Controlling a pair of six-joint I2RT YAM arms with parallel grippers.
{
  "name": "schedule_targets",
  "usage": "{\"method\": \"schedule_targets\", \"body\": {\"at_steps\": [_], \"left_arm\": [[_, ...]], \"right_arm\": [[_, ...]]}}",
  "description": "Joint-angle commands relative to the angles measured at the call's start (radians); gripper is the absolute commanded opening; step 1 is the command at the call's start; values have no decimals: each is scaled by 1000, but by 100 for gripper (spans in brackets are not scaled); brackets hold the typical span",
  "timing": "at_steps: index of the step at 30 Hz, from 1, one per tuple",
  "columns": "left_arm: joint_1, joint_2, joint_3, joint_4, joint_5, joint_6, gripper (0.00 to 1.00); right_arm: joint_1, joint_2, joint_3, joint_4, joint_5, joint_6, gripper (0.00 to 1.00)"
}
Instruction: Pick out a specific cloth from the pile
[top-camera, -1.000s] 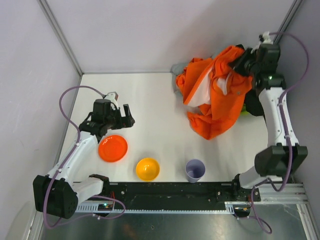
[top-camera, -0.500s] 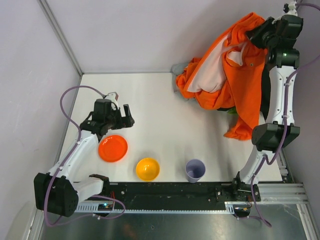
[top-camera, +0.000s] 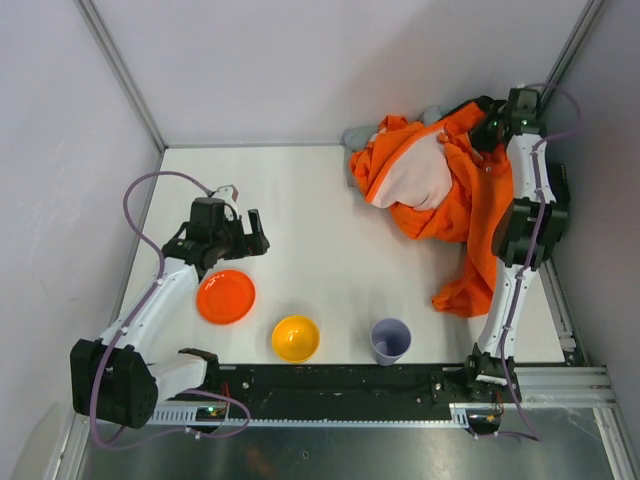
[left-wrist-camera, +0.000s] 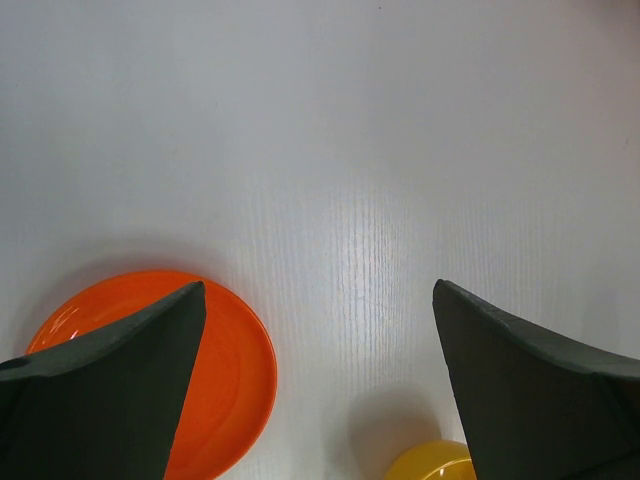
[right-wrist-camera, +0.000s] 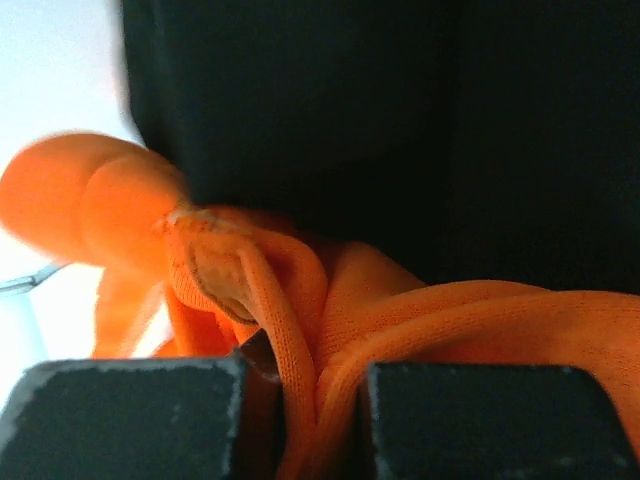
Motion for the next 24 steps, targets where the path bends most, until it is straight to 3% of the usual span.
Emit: {"method": "schedule_targets", "body": {"at_steps": [1,5,8,9,11,13,17,19,24], "left_arm": [[7,0,8,21,6,-1,100],[8,-1,8,22,11,-3,100],[7,-6,6,21,15,-4,100],[8,-8,5,21,16,-5,100],[8,-14,5,22,17,-6,100],[8,-20,5,21,17,-7,100],[8,-22,3,21,22,-9,100],[8,-24,3,21,28,-10,100],[8,-30,2,21,35,-12,100]], "right_arm": [[-22,128,-10,-115,-51,-22,0],[-13,198,-5,-198,-67,-71,0],[-10,157,-63,-199,-70,-104,11],[-10,116,-91,-188,-67,-111,17],[-10,11,-163,-149,-54,-123,46],[-11,-101,-229,-105,-30,-129,68],[-19,-280,-273,-81,-24,-115,91],[-22,-332,-234,-113,-23,-115,97],[-24,-458,-213,-182,-6,-123,99]]}}
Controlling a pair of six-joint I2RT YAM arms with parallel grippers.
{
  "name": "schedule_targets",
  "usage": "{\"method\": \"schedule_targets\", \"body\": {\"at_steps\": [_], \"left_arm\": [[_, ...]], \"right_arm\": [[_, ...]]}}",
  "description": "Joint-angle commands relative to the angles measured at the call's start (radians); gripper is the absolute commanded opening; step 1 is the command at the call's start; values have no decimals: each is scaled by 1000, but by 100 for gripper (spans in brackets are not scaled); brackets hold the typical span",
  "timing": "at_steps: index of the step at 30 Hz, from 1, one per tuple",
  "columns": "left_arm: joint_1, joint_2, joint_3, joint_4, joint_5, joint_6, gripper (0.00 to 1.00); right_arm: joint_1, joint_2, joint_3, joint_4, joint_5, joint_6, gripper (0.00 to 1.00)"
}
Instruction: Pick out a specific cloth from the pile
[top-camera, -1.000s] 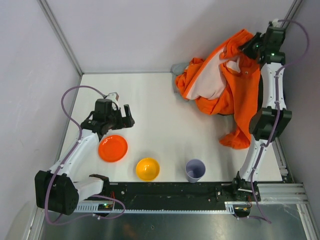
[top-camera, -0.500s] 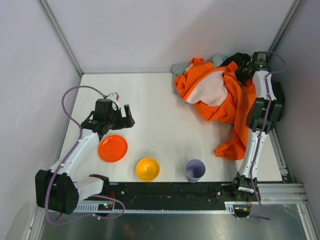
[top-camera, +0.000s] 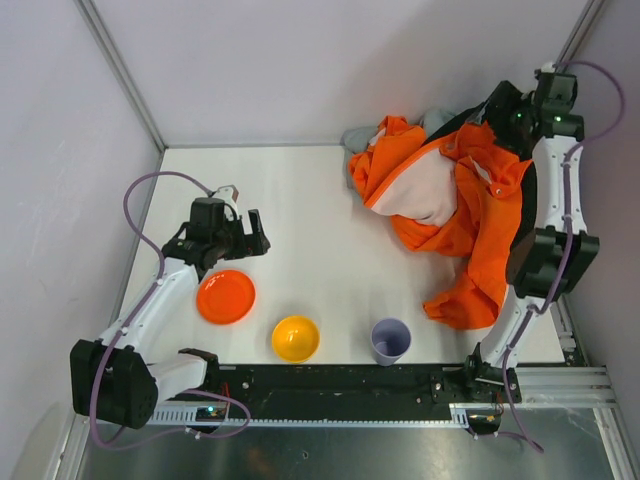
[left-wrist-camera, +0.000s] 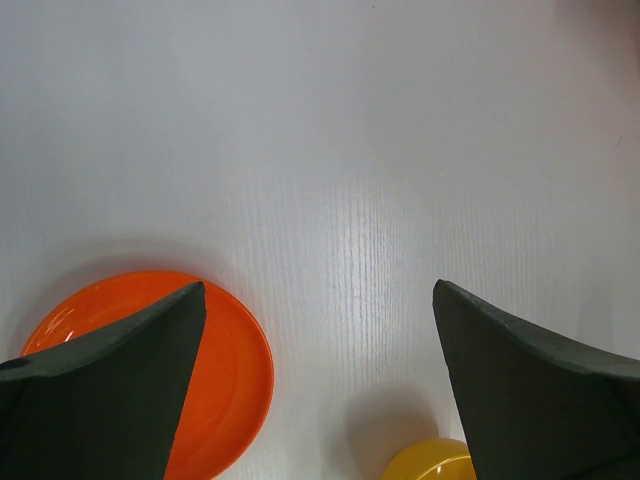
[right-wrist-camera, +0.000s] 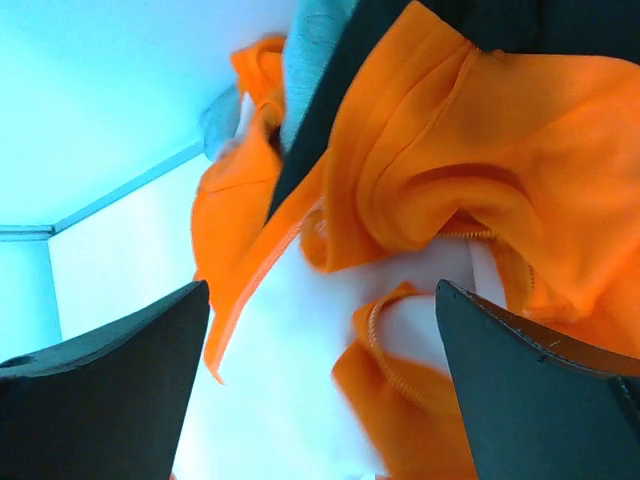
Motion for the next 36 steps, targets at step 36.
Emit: {"method": "schedule_targets", "body": {"at_steps": [36], "left_arm": [[8,-38,-5,21,87,0,100]], "right_arm": [[-211,-652,-1264,306,-92,48,99]]}}
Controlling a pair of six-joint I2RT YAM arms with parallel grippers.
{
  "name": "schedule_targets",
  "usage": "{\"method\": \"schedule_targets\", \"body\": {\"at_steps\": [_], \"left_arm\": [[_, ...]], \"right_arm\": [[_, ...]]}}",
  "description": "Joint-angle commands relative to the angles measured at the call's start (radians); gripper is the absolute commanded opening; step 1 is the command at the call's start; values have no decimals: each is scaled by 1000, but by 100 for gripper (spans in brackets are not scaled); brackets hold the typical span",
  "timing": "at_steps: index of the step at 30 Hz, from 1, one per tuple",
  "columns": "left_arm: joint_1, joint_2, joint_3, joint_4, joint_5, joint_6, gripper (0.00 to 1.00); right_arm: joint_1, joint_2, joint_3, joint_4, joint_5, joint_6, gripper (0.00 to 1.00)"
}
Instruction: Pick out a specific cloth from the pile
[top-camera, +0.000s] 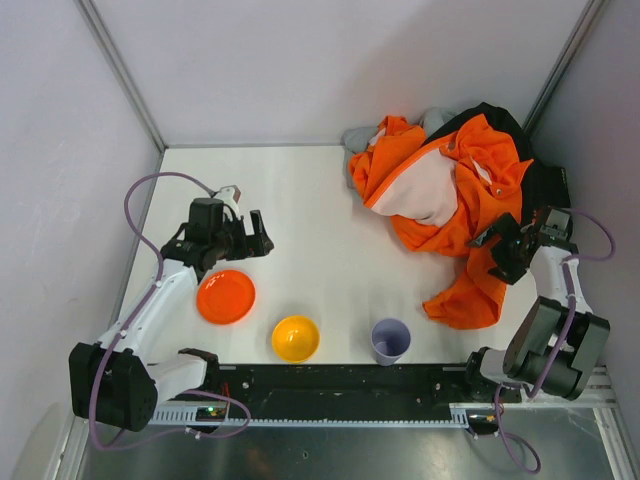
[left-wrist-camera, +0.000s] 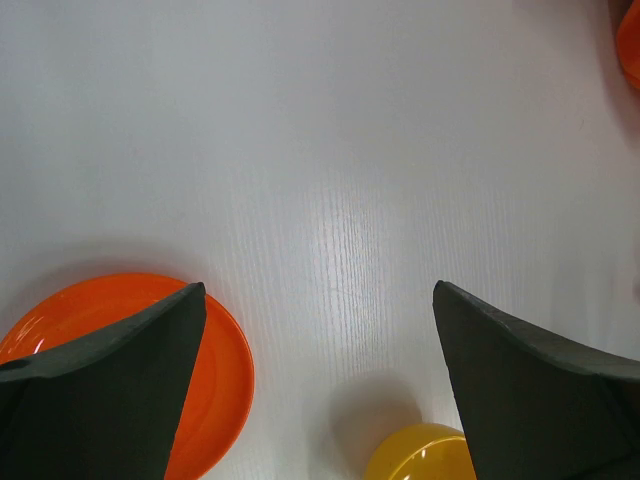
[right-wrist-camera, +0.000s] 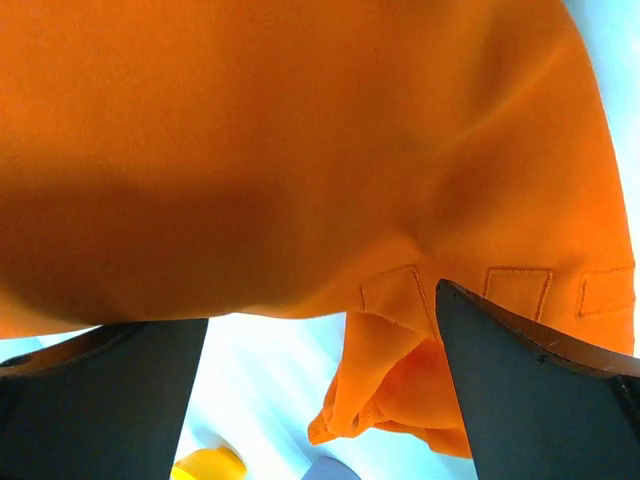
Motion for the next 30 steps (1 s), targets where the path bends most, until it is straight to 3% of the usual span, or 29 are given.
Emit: {"method": "schedule_targets", "body": {"at_steps": [1,7,10,13,18,22,30], "left_arm": [[8,-22,-3,21,18,0,100],[8,-9,0,20,16,5,100],[7,-8,0,20,11,7,100],[7,-8,1,21,2,8,100],[7,-5,2,21,0,8,100],[8,-3,2,21,-2,9,100],[7,-6,2,21,-1,8,100]], "right_arm": [[25,55,0,139,-41,30,99],[81,182,3,242,-65,96,99],[105,238,3,285,-88,120,91],[128,275,3,315,-111,127,77],[140,288,2,359,-155,130,30],[140,265,11,371,-169,128,6],[161,155,94,287,-159,96,0]]}}
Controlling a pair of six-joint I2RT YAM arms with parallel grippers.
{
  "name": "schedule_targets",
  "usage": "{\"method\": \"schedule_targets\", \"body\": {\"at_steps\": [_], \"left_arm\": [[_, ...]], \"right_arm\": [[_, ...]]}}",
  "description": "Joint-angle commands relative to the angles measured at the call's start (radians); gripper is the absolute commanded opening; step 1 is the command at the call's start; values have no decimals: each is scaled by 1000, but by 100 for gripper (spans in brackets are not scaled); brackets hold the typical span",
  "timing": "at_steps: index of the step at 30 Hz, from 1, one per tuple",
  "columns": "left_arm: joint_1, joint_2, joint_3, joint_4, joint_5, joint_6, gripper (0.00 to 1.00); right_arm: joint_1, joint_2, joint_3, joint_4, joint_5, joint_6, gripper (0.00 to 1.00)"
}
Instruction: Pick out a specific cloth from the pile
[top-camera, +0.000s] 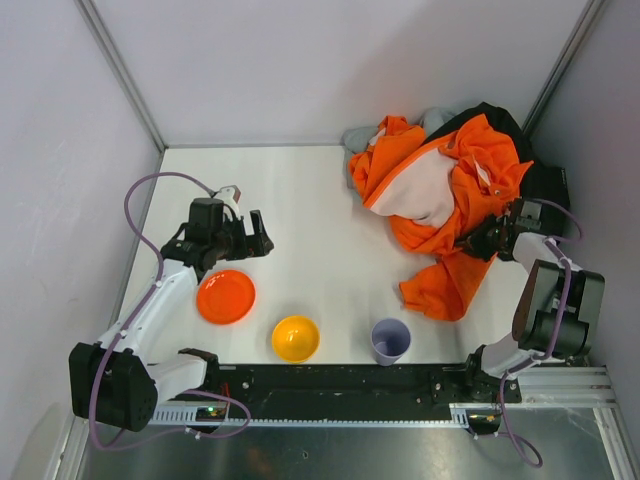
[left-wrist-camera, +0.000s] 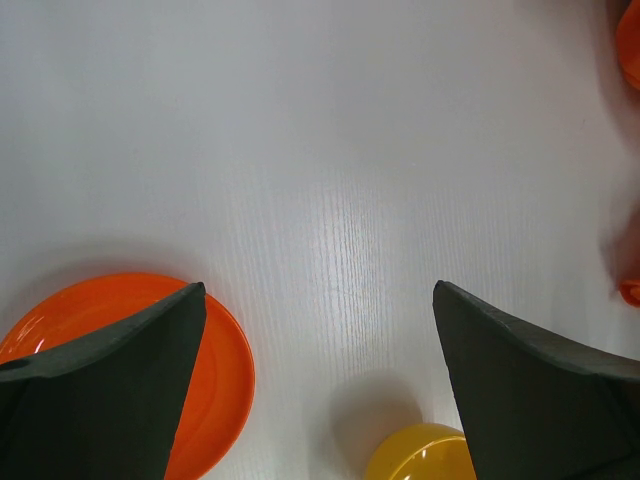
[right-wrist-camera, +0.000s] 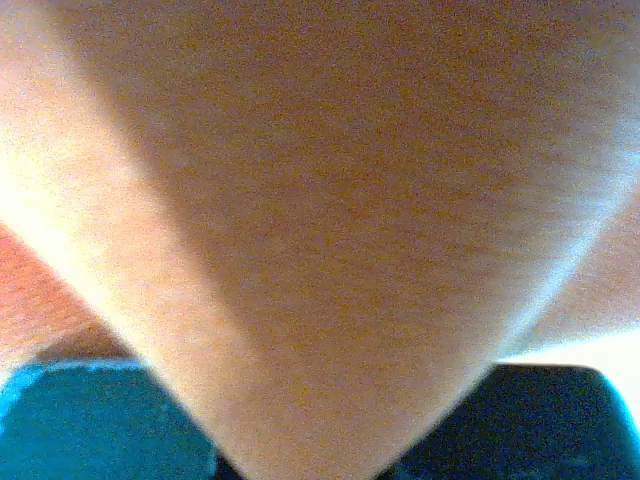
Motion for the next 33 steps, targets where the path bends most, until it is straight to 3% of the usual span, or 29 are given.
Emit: {"method": "schedule_targets", "body": {"at_steps": [1,7,14,18,22,26,28,33], "left_arm": [[7,-6,2,21,1,7,100],[6,-9,3,21,4,5,100],[7,-11,4,22,7,5,100],[6,-11,5,21,8,7,100],[8,-9,5,21,6,7,100],[10,-7,5,21,2,7,100],[10,-5,5,21,1,9,100],[12,7,7,21,2,9,100]], "right_arm": [[34,-110,107,-24,-28,-28,0],[76,-178,230,-48,-3,-14,0],[118,-59,531,-101,-3,8,0],[160,80,824,-215,10,-10,0],[189,276,1231,-329,25,-12,0],[193,439,1552,-365,30,27,0],[185,472,1598,-308,26,69,0],[154,471,1520,-111,68,148,0]]}}
